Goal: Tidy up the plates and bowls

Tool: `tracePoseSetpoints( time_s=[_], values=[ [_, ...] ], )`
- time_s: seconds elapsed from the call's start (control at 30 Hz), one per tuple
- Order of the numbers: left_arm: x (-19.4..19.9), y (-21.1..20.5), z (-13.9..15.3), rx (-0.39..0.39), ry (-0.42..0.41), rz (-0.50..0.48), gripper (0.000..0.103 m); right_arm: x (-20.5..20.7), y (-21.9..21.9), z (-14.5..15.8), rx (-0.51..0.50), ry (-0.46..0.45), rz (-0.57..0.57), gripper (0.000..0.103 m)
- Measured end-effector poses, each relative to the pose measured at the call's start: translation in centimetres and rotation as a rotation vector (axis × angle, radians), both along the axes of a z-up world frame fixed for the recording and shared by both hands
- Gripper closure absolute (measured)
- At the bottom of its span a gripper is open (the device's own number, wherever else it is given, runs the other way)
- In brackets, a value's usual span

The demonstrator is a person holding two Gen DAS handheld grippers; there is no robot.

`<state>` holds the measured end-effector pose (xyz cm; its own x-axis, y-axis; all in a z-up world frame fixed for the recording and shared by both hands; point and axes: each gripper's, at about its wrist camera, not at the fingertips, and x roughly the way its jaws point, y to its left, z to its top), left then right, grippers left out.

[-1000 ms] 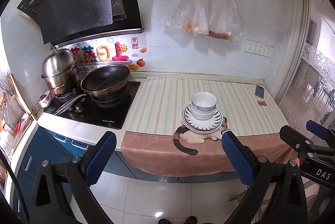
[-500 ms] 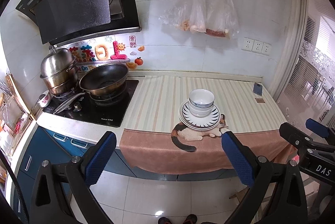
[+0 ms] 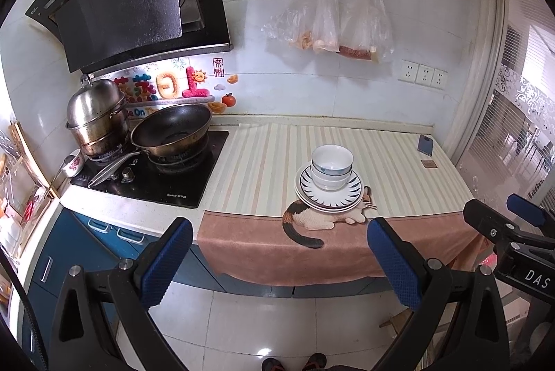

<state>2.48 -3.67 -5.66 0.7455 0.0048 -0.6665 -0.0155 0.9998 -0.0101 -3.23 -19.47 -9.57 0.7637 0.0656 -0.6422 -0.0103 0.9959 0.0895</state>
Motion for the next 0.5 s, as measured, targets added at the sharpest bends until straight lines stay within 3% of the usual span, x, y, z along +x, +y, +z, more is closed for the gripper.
tracePoseSetpoints(
  time_s=[0.5],
  values=[
    [-0.21,-0.05,-0.18,0.000,0.002,-0.002,0.000,-0.68,0.33,0.22,-0.007,0.004,-0.011,0.002]
  ],
)
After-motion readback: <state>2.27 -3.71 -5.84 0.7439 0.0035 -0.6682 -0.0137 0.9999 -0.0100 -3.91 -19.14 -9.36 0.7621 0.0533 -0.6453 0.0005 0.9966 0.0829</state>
